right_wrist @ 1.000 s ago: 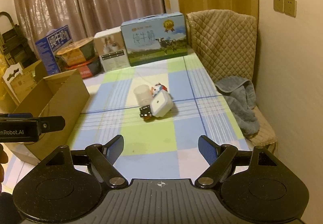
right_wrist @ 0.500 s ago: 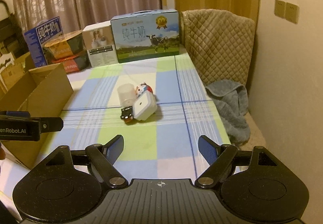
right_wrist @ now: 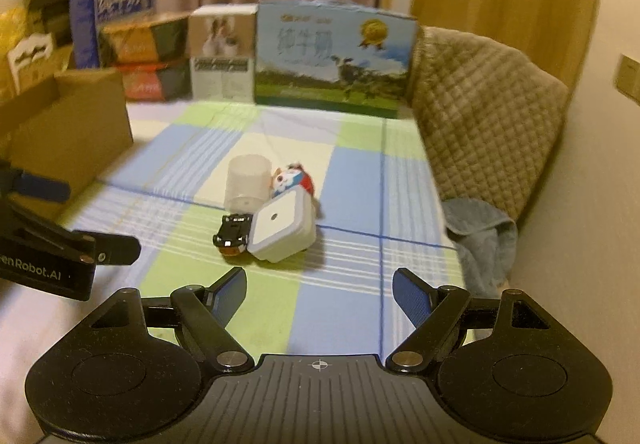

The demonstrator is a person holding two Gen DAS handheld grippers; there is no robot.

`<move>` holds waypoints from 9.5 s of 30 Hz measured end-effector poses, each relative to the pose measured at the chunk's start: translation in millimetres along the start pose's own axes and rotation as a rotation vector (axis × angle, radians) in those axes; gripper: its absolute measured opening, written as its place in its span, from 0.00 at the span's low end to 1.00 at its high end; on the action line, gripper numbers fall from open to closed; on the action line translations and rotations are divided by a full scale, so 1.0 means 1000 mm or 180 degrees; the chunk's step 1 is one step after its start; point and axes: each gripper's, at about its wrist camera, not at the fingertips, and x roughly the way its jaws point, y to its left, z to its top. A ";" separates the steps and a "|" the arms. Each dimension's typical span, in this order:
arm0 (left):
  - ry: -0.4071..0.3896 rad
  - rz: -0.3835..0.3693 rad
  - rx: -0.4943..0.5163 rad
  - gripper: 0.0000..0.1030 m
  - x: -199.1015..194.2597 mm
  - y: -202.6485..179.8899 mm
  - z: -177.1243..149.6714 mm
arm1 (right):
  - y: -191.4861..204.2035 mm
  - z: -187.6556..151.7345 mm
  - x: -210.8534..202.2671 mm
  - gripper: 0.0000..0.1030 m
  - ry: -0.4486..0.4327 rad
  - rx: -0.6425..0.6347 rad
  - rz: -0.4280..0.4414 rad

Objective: Organize rigid objects

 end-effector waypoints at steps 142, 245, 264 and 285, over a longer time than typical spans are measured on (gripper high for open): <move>-0.0021 -0.0125 -0.0033 0.25 -0.104 0.048 -0.001 | 0.049 0.018 -0.075 0.60 -0.0096 0.1161 0.0367; 0.0159 0.0591 -0.0535 0.28 -0.148 0.297 -0.045 | 0.302 0.119 -0.020 0.60 0.0155 0.0041 0.1495; 0.0119 0.0647 -0.0550 0.35 -0.157 0.294 -0.045 | 0.298 0.121 -0.025 0.77 0.0079 0.0142 0.1576; -0.0005 0.0596 -0.0618 0.69 -0.200 0.244 -0.046 | 0.250 0.102 -0.091 0.77 -0.0132 0.0266 0.1317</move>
